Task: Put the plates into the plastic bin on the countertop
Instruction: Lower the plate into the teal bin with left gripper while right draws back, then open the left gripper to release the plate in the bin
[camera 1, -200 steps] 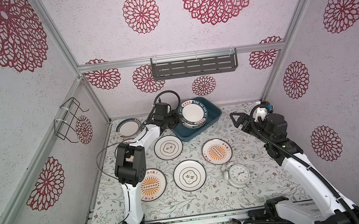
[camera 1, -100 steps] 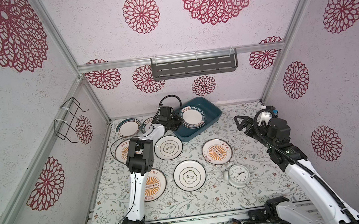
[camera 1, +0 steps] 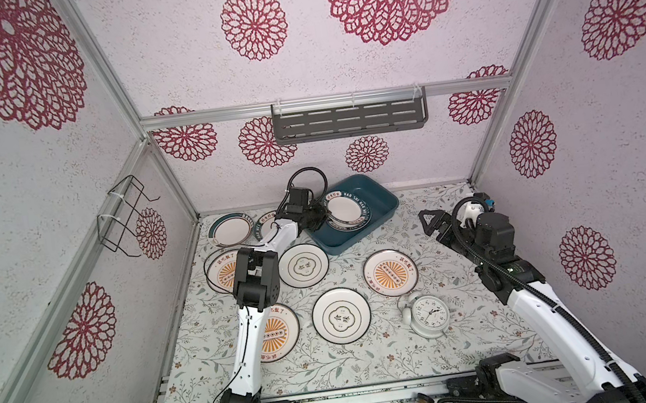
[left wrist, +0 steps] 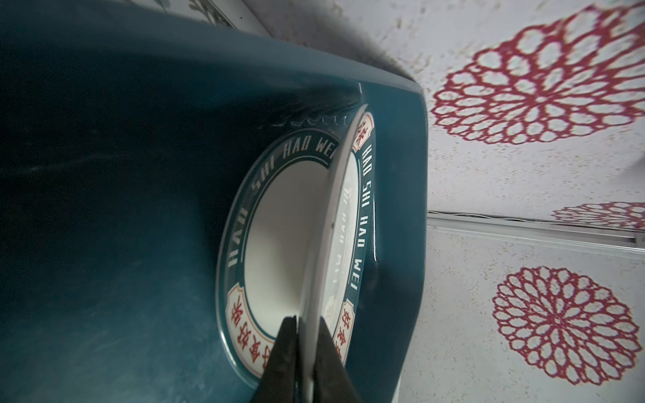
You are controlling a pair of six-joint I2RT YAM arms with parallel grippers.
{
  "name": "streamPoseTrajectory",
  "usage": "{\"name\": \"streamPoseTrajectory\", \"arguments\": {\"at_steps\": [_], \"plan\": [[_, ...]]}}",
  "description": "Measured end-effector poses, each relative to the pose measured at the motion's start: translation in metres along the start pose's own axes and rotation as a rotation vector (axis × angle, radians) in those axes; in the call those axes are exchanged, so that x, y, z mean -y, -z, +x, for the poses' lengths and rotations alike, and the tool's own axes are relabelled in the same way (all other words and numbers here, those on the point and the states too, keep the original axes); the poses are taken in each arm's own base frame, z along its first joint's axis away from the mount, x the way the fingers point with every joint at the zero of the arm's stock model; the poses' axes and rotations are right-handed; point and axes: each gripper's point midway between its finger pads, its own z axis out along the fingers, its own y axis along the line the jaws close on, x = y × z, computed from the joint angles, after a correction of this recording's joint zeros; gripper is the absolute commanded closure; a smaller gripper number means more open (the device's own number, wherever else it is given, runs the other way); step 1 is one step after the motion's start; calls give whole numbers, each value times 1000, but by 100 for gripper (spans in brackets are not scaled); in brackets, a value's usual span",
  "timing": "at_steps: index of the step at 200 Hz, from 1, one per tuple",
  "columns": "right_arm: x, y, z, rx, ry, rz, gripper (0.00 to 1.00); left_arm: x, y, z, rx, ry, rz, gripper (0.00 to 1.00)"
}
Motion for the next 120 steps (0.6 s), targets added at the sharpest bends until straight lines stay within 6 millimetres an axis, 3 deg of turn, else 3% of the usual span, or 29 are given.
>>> {"name": "streamPoseTrajectory", "arguments": {"at_steps": [81,120], "plan": [[1,-2,1,-4,0,4,1,2,-13,-1,-17,-15,-8,81],[1,-2,1,-3,0,3,1,0,-14,3,-32,-16,-26,63]]}}
